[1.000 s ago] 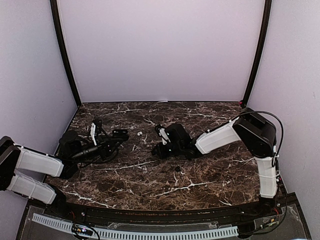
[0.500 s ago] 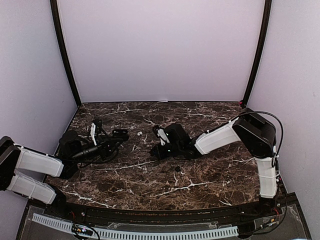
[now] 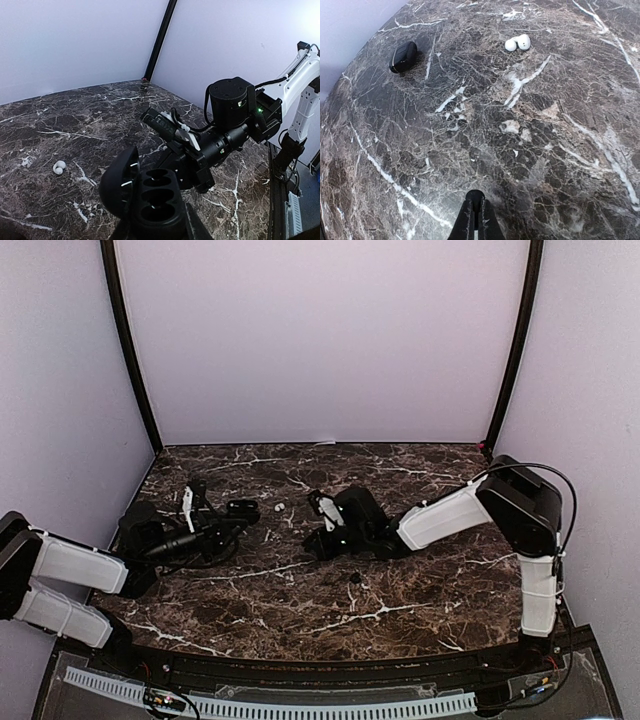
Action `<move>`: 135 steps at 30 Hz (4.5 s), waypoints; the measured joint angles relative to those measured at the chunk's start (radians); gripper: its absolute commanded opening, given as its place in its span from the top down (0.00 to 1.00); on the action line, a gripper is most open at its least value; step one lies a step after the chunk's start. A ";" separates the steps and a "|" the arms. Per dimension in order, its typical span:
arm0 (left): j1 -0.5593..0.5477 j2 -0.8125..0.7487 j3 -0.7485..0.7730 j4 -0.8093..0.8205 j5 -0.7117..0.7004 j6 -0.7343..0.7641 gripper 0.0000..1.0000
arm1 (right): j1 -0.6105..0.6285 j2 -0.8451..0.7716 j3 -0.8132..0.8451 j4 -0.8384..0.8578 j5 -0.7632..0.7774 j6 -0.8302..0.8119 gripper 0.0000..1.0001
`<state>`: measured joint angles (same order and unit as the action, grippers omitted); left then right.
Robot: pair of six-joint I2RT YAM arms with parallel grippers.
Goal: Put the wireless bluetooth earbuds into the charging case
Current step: Pick up the left earbud from the center of the board, then insert the left earbud into the left side groove of the charging case, then adjust the right earbud at the center of the board.
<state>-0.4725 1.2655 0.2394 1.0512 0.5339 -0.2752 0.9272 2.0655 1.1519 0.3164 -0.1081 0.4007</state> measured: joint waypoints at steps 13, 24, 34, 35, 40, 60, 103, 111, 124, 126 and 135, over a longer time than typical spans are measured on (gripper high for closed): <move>-0.137 0.124 0.002 0.076 0.132 0.151 0.83 | 0.002 -0.462 -0.351 0.046 -0.008 -0.156 1.00; -0.224 0.246 0.006 0.226 0.333 0.249 0.83 | 0.074 -0.844 -0.504 0.018 -0.141 -0.345 1.00; -0.261 0.338 0.001 0.392 0.433 0.294 0.85 | 0.213 -0.816 -0.500 0.019 -0.176 -0.412 1.00; -0.264 0.339 0.001 0.396 0.435 0.298 0.85 | 0.225 -0.801 -0.496 0.019 -0.175 -0.418 1.00; -0.284 0.339 0.001 0.397 0.432 0.330 0.85 | 0.267 -0.739 -0.463 0.023 -0.164 -0.434 1.00; -0.304 0.339 0.008 0.333 0.396 0.369 0.85 | 0.354 -0.541 -0.272 0.044 -0.092 -0.524 1.00; -0.307 0.334 0.009 0.284 0.385 0.385 0.85 | 0.401 -0.516 -0.234 -0.068 0.086 -0.605 0.75; -0.307 0.312 0.009 0.284 0.364 0.386 0.86 | 0.389 -0.730 -0.396 -0.026 0.176 -0.528 0.80; -0.308 0.280 0.009 0.282 0.269 0.383 0.86 | 0.235 -0.737 -0.534 -0.176 0.316 -0.232 0.88; -0.308 0.268 0.009 0.282 0.248 0.382 0.86 | 0.235 -0.695 -0.504 -0.210 0.330 -0.184 0.88; -0.309 0.217 0.007 0.241 0.140 0.377 0.86 | 0.225 -0.535 -0.465 -0.271 0.363 0.015 0.91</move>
<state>-0.7818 1.4822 0.2462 1.2922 0.6743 0.1020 1.1519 1.5303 0.6872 0.0452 0.2546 0.4156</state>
